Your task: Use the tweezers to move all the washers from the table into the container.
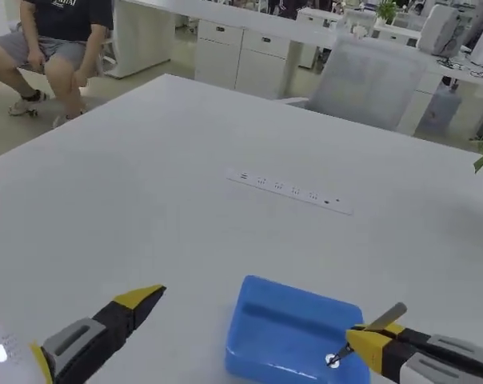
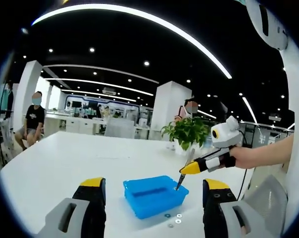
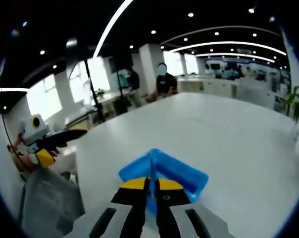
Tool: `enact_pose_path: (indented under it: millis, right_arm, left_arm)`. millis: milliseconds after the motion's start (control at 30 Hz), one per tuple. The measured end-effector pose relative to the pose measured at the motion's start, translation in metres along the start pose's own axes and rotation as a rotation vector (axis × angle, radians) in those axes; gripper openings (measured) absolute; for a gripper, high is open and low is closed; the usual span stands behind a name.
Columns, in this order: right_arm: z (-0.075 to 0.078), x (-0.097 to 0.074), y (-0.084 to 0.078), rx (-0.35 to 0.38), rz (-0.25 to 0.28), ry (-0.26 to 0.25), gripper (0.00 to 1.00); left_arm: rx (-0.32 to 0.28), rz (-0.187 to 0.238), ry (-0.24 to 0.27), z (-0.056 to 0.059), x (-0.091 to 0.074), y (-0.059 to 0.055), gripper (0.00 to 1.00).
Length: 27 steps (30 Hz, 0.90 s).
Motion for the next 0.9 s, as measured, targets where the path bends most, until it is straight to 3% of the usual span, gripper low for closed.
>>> enact_pose_path:
  millis: [267, 367, 533, 900]
  right_arm:
    - [0.017, 0.015, -0.017, -0.016, -0.044, -0.052, 0.03]
    - [0.022, 0.019, -0.02, -0.002, -0.034, -0.052, 0.03]
    - [0.032, 0.029, -0.031, -0.016, -0.059, -0.053, 0.03]
    - [0.036, 0.037, -0.038, -0.043, -0.098, -0.056, 0.03]
  left_arm:
    - [0.005, -0.007, -0.006, 0.001, 0.001, 0.0, 0.8]
    - [0.0, -0.007, -0.006, -0.014, -0.006, -0.006, 0.79]
    - [0.002, -0.011, -0.005, -0.02, -0.008, -0.01, 0.79]
    - [0.0, -0.024, -0.009, -0.009, -0.003, -0.009, 0.78]
Point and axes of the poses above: the centre of the closed fingertips' face, and the gripper's own axes: x roughly forward along the fingers, z roughly to its right, y roughly out of its top, the point moved 7 cm from there along -x, roughly backward along the fingers, and after that the axes turned 11 degrees about -x, right-handed, at the moved point
